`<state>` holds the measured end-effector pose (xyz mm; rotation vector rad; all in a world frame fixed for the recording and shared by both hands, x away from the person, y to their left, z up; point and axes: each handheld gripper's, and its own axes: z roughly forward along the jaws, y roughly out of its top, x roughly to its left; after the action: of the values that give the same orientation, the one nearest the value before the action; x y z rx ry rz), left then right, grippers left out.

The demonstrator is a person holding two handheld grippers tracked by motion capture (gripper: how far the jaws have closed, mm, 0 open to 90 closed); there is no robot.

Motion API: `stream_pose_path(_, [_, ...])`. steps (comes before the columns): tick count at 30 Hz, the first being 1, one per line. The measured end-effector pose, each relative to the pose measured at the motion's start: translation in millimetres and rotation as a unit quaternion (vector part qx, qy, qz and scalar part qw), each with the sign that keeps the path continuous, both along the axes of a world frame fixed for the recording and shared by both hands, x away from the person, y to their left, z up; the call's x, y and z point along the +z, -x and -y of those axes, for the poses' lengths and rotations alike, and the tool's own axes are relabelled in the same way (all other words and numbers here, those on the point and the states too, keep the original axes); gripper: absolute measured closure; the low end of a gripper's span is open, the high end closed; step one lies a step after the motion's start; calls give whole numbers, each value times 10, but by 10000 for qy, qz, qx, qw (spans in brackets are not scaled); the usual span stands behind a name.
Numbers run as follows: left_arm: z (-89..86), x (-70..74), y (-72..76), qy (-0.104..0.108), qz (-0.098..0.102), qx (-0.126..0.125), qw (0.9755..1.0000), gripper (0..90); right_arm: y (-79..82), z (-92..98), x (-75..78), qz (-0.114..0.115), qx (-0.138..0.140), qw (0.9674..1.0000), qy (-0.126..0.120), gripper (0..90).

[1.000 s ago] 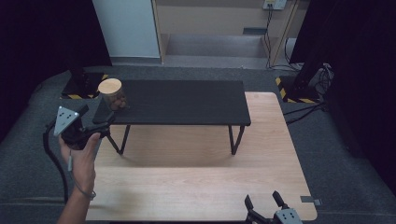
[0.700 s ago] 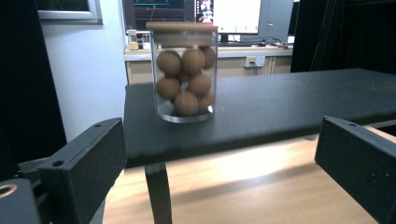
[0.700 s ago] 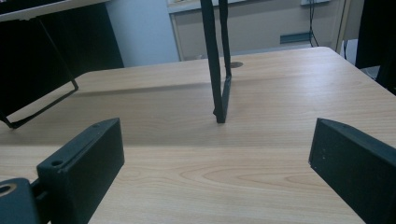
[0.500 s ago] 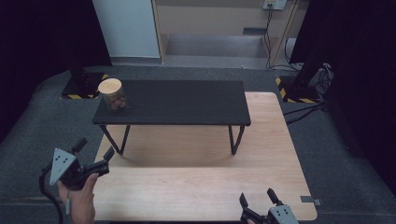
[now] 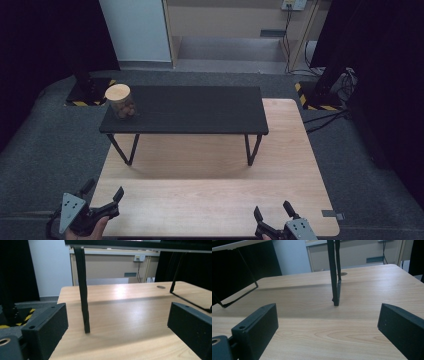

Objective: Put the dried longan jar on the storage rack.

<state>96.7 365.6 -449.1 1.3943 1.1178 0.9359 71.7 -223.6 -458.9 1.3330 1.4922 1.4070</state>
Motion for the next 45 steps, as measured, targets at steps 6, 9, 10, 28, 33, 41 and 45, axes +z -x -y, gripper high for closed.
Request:
stream_pose_path(6, [40, -112, 44, -17, -70, 5, 10000, 18, -9, -2, 0, -10, 27, 10000, 8, 31])
stream_pose_path(9, [40, -136, 87, 69, -39, 99, 9999, 18, -3, 3, -3, 0, 7, 10000, 5, 31])
stream_pose_path(10, [37, -136, 101, 63, -35, 115, 9999, 17, -2, 4, -4, 0, 0, 10000, 2, 31])
stream_pose_path(28, [127, -278, 148, -3, -81, 87, 9999, 16, -10, 22, -15, -4, 0, 10000, -5, 30])
stream_pose_path(33, [166, -266, 141, -71, -62, 36, 9999, 16, -14, 36, -27, -10, 0, 10000, -9, 30])
stream_pose_path(41, [192, -244, 120, -156, -83, -4, 9998, 16, -37, 43, -73, -30, -4, 10000, -44, 30])
stream_pose_path(45, [200, -233, 121, -189, -58, 24, 9998, 15, -42, 45, -78, -35, -1, 10000, -52, 29])
